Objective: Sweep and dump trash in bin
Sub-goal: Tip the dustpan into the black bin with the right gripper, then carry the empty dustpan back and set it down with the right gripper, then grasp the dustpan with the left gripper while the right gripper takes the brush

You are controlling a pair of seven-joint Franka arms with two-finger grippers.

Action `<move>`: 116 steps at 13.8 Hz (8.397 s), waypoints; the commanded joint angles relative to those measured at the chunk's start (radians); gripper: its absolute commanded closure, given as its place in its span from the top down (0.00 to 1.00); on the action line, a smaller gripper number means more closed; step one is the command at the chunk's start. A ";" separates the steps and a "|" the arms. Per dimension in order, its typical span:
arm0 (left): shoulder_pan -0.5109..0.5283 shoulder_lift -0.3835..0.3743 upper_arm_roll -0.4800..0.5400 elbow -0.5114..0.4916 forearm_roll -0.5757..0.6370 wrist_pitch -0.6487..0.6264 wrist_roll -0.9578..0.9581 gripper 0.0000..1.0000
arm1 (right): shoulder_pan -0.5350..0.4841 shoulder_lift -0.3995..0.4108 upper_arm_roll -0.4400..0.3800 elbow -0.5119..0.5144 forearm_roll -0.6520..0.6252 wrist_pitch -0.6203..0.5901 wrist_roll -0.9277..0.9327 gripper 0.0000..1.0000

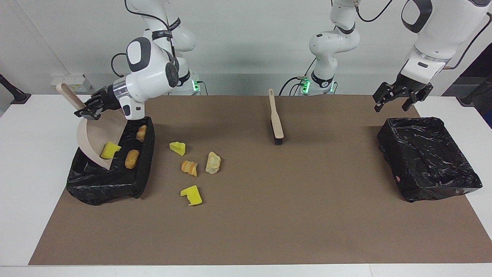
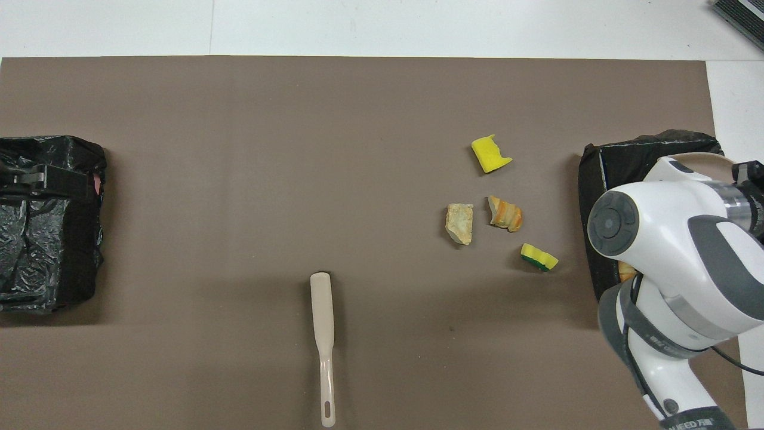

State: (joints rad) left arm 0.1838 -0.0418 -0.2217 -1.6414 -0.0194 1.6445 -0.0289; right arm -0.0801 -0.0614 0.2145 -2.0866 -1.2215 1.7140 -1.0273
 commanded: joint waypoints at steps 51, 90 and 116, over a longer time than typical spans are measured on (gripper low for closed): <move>0.017 -0.010 -0.002 -0.009 0.018 -0.008 0.007 1.00 | 0.210 0.207 0.036 0.514 0.603 -0.158 0.503 0.00; 0.045 0.031 -0.005 -0.046 0.010 0.167 -0.022 1.00 | 0.617 0.596 0.045 0.751 1.168 0.145 1.954 0.98; -0.523 0.350 -0.010 -0.178 0.012 0.511 -0.417 1.00 | 0.842 0.226 0.071 0.036 1.314 0.427 2.107 0.00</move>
State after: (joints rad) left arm -0.3077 0.3236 -0.2461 -1.7656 -0.0193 2.1286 -0.4351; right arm 0.7748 0.2123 0.2788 -2.0193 0.0697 2.1539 1.0486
